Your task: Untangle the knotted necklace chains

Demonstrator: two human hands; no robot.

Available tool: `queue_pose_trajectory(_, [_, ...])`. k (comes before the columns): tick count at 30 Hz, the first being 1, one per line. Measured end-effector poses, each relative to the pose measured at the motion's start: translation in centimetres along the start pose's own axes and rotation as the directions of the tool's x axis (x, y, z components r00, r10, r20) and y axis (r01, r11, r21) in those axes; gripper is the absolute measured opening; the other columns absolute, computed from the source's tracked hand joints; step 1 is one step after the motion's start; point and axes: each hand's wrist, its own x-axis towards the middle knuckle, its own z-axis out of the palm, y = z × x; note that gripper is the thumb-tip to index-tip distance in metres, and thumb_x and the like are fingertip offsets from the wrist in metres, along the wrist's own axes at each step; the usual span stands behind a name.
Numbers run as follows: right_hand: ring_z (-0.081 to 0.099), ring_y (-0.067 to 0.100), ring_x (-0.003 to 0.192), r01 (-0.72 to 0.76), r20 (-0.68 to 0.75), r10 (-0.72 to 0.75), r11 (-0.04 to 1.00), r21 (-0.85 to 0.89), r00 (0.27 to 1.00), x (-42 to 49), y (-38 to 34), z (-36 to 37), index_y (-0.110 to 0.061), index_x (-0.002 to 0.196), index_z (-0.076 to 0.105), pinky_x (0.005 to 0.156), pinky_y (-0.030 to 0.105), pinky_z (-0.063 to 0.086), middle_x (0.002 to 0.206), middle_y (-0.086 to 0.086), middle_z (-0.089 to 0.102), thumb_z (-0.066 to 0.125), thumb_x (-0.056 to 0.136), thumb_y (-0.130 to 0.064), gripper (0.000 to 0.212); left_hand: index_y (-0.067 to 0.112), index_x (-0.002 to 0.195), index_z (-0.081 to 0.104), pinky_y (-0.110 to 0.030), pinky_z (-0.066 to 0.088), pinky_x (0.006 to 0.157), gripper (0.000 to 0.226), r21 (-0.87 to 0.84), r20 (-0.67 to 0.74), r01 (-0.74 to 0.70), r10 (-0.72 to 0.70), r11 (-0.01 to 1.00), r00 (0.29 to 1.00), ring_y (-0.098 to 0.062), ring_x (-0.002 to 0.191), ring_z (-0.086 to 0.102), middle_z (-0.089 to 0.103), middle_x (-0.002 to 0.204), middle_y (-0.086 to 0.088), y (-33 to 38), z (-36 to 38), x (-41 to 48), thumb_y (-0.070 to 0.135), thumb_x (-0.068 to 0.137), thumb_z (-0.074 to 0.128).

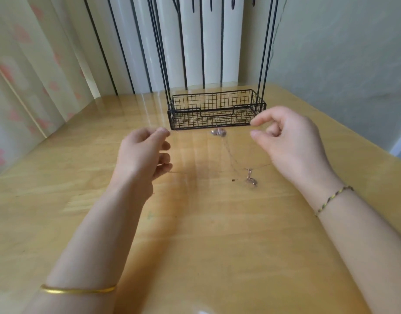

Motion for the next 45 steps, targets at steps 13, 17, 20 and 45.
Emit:
queue_pose_trajectory(13, [0.034,0.010,0.044,-0.265,-0.035,0.328,0.819,0.509,0.944,0.6,1.3,0.7,-0.011,0.075,0.061,0.045,0.029,0.037,0.058,-0.006,0.040,0.056,0.094,-0.028,0.026,0.018,0.065,0.063,-0.029,0.033,0.057,0.042,0.421,-0.069,-0.193,0.243,0.886,0.968,-0.018,0.054,0.046,0.052,0.054,0.003,-0.7,0.3,-0.3,0.044,0.093,0.047])
queue_pose_trajectory(17, [0.039,0.010,0.046,-0.245,-0.062,0.316,0.829,0.502,0.947,0.6,1.0,1.0,-0.011,0.074,0.060,0.046,0.030,0.041,0.059,-0.004,0.044,0.054,0.095,-0.027,0.027,0.018,0.069,0.062,-0.029,0.034,0.057,0.042,0.568,-0.097,-0.194,0.300,0.800,0.949,-0.019,0.059,0.053,0.060,0.059,0.003,-0.6,0.4,-0.5,0.038,0.097,0.037])
queue_pose_trajectory(20, [0.028,0.009,0.035,-0.426,0.196,0.388,0.697,0.577,0.900,0.4,0.6,0.7,-0.012,0.070,0.055,0.035,0.019,0.027,0.056,0.002,0.046,0.050,0.096,-0.021,0.028,0.017,0.076,0.061,-0.033,0.045,0.064,0.027,0.576,-0.048,-0.148,0.214,0.804,0.976,-0.024,0.057,0.053,0.065,0.059,0.001,-0.9,0.0,-0.1,0.028,0.090,0.040])
queue_pose_trajectory(45, [0.061,0.015,0.062,-0.353,0.217,0.287,0.622,0.699,0.933,-0.4,-1.0,2.1,-0.011,0.082,0.062,0.064,0.029,0.057,0.073,0.005,0.064,0.047,0.098,-0.013,0.021,0.012,0.071,0.061,-0.026,0.043,0.055,0.040,0.084,0.265,-0.258,0.228,0.962,0.937,-0.007,0.046,0.041,0.046,0.051,0.007,1.1,2.2,-1.5,0.030,0.101,0.043])
